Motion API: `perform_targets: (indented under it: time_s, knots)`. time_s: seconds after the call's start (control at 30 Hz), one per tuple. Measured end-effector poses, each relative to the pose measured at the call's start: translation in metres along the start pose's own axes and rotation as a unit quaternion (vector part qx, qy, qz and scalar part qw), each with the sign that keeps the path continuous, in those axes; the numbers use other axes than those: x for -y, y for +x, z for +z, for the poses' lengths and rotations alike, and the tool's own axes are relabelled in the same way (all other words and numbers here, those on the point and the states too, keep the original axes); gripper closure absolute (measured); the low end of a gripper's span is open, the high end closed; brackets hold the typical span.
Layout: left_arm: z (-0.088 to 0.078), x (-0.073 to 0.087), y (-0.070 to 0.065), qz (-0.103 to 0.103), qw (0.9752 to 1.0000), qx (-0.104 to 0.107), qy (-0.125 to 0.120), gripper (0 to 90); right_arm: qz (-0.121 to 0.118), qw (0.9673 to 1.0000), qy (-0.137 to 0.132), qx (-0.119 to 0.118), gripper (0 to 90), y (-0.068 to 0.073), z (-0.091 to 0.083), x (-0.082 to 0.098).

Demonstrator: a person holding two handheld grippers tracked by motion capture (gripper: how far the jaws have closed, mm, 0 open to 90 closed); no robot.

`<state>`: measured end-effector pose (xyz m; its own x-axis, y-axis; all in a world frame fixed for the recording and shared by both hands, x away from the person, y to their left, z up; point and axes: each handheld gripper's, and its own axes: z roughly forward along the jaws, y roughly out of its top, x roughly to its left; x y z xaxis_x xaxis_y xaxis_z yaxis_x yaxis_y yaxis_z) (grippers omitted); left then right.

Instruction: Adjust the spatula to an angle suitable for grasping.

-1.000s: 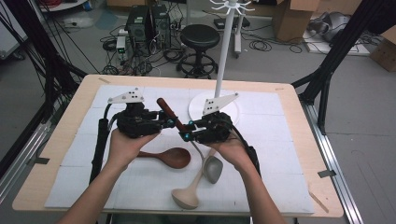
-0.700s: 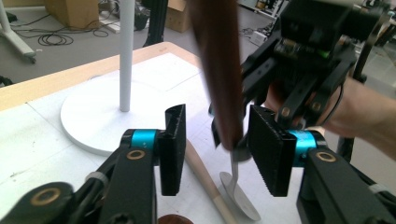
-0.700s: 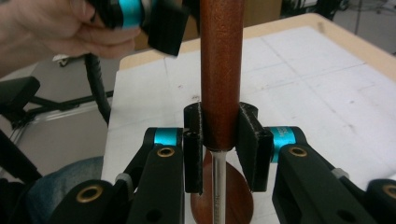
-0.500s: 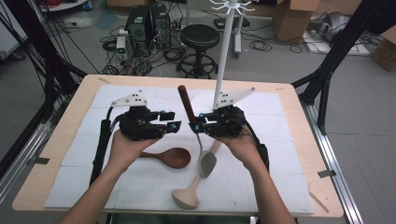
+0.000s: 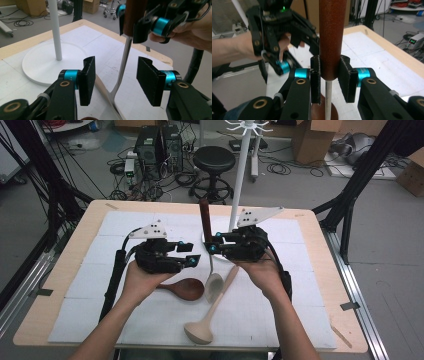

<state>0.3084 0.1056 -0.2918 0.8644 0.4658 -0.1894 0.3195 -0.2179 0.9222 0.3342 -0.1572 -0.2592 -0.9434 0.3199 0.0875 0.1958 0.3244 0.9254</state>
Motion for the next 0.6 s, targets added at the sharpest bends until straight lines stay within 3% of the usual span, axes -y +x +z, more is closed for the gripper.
perform_targets:
  time_s: [0.3, 0.6]
  knots:
    - [0.008, 0.001, -0.003, 0.008, 0.9999, -0.01, 0.009, 52.9, 0.012, 0.9993, -0.03, 0.017, 73.9, 0.006, 0.01, -0.011]
    - [0.009, 0.002, -0.003, 0.021, 0.9987, -0.046, 0.007, 67.0, 0.021, 0.9981, -0.046, 0.035, 73.9, 0.015, 0.021, -0.016]
